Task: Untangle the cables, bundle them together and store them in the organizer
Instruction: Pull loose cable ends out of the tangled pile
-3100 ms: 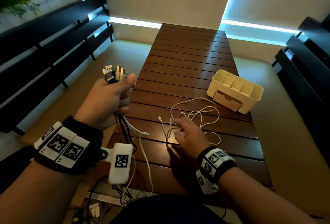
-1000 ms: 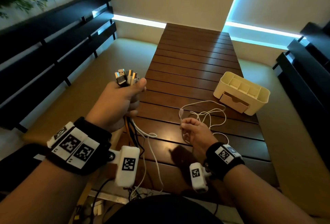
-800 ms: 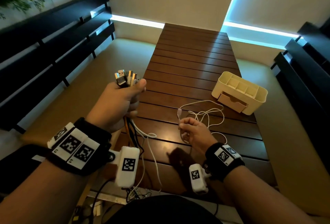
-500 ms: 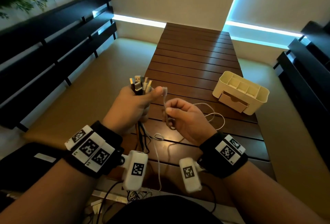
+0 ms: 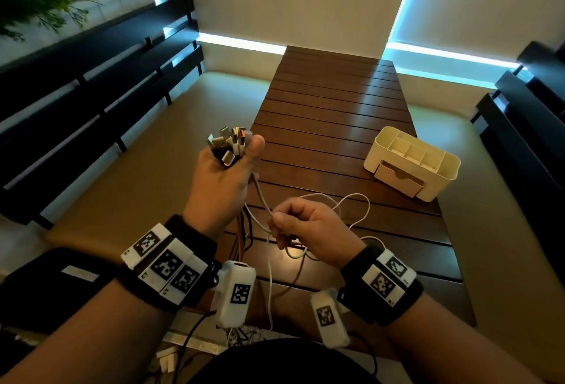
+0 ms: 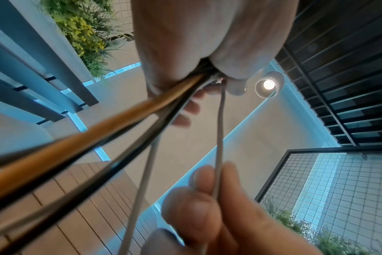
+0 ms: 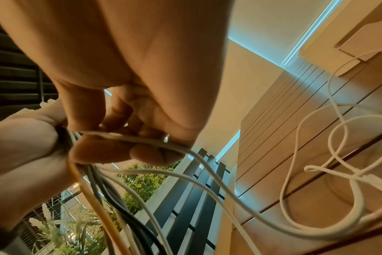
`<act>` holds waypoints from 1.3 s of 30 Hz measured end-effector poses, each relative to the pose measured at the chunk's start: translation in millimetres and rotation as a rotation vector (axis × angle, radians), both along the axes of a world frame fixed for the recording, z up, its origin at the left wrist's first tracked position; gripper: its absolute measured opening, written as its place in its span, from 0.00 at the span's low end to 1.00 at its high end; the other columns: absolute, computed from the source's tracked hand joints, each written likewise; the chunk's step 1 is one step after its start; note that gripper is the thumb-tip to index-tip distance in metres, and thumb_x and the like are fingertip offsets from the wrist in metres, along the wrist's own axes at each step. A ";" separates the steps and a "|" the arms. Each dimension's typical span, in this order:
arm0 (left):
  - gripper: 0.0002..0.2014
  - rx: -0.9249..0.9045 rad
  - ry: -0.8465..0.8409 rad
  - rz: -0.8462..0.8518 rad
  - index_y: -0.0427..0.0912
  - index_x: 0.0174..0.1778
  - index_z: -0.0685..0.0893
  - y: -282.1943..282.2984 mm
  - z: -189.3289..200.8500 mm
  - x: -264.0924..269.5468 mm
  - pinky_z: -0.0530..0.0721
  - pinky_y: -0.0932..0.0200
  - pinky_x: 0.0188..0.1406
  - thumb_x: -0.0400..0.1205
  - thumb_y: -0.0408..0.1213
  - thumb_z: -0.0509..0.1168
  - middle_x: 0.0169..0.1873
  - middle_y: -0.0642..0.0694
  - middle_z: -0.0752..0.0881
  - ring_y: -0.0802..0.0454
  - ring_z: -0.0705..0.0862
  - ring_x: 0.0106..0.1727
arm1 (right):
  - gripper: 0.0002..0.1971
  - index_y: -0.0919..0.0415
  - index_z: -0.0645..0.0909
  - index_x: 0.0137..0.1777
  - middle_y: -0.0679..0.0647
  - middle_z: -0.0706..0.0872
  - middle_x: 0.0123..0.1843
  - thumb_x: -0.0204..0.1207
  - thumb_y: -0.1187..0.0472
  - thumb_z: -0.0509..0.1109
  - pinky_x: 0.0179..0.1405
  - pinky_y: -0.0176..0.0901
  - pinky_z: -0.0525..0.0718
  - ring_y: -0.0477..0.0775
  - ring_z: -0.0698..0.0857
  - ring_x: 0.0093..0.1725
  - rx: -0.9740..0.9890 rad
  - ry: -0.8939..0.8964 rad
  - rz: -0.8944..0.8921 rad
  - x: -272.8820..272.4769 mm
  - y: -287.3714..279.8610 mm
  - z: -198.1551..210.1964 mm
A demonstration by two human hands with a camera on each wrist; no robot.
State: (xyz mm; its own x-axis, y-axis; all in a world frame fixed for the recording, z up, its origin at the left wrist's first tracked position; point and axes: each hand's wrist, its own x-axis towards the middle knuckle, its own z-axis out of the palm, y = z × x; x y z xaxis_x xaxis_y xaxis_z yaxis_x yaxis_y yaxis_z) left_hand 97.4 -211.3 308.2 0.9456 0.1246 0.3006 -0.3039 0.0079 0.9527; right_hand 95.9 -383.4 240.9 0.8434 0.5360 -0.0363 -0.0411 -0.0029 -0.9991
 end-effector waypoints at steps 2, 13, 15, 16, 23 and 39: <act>0.08 -0.099 0.045 -0.078 0.49 0.42 0.82 -2.1 -2.4 -0.4 0.91 0.48 0.43 0.78 0.49 0.66 0.36 0.50 0.84 0.48 0.88 0.43 | 0.06 0.59 0.84 0.47 0.54 0.86 0.39 0.79 0.58 0.69 0.41 0.43 0.85 0.51 0.84 0.36 -0.004 -0.010 -0.027 0.2 -4.7 -1.4; 0.15 -0.259 0.188 -0.225 0.49 0.34 0.70 14.1 8.4 -2.1 0.55 0.58 0.22 0.85 0.44 0.64 0.26 0.47 0.59 0.52 0.56 0.23 | 0.04 0.52 0.84 0.48 0.39 0.85 0.37 0.83 0.61 0.69 0.42 0.36 0.83 0.40 0.83 0.37 -0.291 -0.158 -0.095 0.9 -43.3 -7.0; 0.13 -0.141 0.233 -0.257 0.49 0.36 0.72 12.4 3.3 -1.5 0.57 0.60 0.21 0.84 0.41 0.67 0.28 0.42 0.57 0.50 0.56 0.23 | 0.05 0.47 0.84 0.47 0.40 0.85 0.38 0.82 0.59 0.70 0.43 0.39 0.84 0.43 0.83 0.38 -0.322 -0.209 -0.126 1.8 -44.5 -1.1; 0.11 -0.074 0.263 -0.269 0.48 0.38 0.74 8.7 0.7 -1.9 0.59 0.61 0.20 0.82 0.41 0.69 0.28 0.42 0.58 0.50 0.57 0.23 | 0.05 0.45 0.84 0.47 0.41 0.85 0.39 0.82 0.58 0.70 0.43 0.42 0.85 0.44 0.83 0.38 -0.332 -0.240 -0.155 2.1 -44.0 2.9; 0.15 0.221 0.327 -0.383 0.37 0.48 0.83 -21.3 -4.6 -5.2 0.65 0.62 0.19 0.80 0.47 0.70 0.21 0.53 0.70 0.56 0.65 0.20 | 0.03 0.51 0.85 0.51 0.47 0.87 0.45 0.80 0.59 0.72 0.49 0.50 0.87 0.48 0.86 0.45 -0.238 -0.387 -0.289 3.9 -40.1 33.9; 0.08 0.167 0.303 -0.384 0.44 0.39 0.79 7.0 13.4 7.6 0.59 0.56 0.22 0.84 0.38 0.67 0.23 0.45 0.65 0.53 0.61 0.20 | 0.08 0.53 0.87 0.49 0.43 0.81 0.31 0.84 0.57 0.66 0.36 0.41 0.80 0.46 0.77 0.31 -0.299 -0.207 -0.421 8.2 -67.7 14.2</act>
